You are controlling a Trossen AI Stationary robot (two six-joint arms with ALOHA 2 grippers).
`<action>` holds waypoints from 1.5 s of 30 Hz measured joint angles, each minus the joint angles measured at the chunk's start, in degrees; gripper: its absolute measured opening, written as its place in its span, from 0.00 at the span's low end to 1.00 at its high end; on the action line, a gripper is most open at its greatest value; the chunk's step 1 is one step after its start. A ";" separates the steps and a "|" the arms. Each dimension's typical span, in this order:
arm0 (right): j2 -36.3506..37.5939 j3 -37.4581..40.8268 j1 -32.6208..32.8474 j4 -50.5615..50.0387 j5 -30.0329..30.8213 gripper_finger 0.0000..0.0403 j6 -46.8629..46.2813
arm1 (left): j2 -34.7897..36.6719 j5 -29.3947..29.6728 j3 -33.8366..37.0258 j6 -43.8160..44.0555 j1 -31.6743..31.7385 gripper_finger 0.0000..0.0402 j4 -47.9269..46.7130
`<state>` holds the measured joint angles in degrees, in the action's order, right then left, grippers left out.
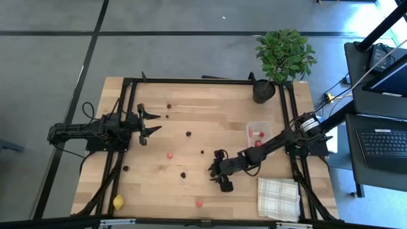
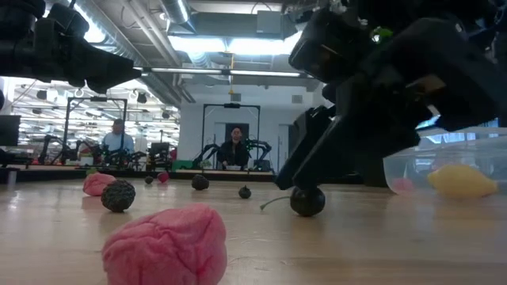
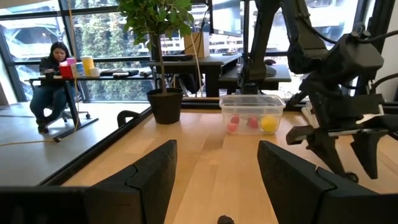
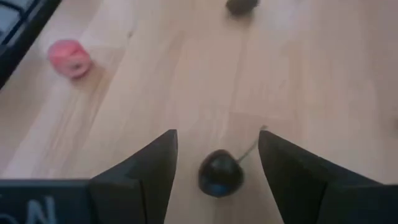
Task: Pick and placing Produce into tupperware
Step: Put the right cherry into the transparent bin
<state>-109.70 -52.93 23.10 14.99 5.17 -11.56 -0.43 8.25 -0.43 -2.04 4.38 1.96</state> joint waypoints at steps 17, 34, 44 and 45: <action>-2.06 -0.15 0.04 -2.90 2.90 0.48 -2.99 | 0.00 0.00 0.00 0.02 0.00 0.54 0.01; 3.13 0.27 -0.42 -8.31 1.18 0.33 -3.77 | 0.02 0.00 0.01 0.02 0.00 0.54 0.01; 24.05 0.07 -2.21 -31.72 8.18 0.29 -6.43 | 0.02 -0.01 0.01 0.04 -0.01 0.54 -0.01; 26.33 0.07 -2.28 -34.50 9.39 0.29 -6.96 | 0.02 -0.02 -0.01 0.04 0.00 0.54 -0.01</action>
<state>-83.37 -52.86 20.82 -19.51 14.56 -18.52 -0.40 8.23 -0.45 -2.00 4.38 1.96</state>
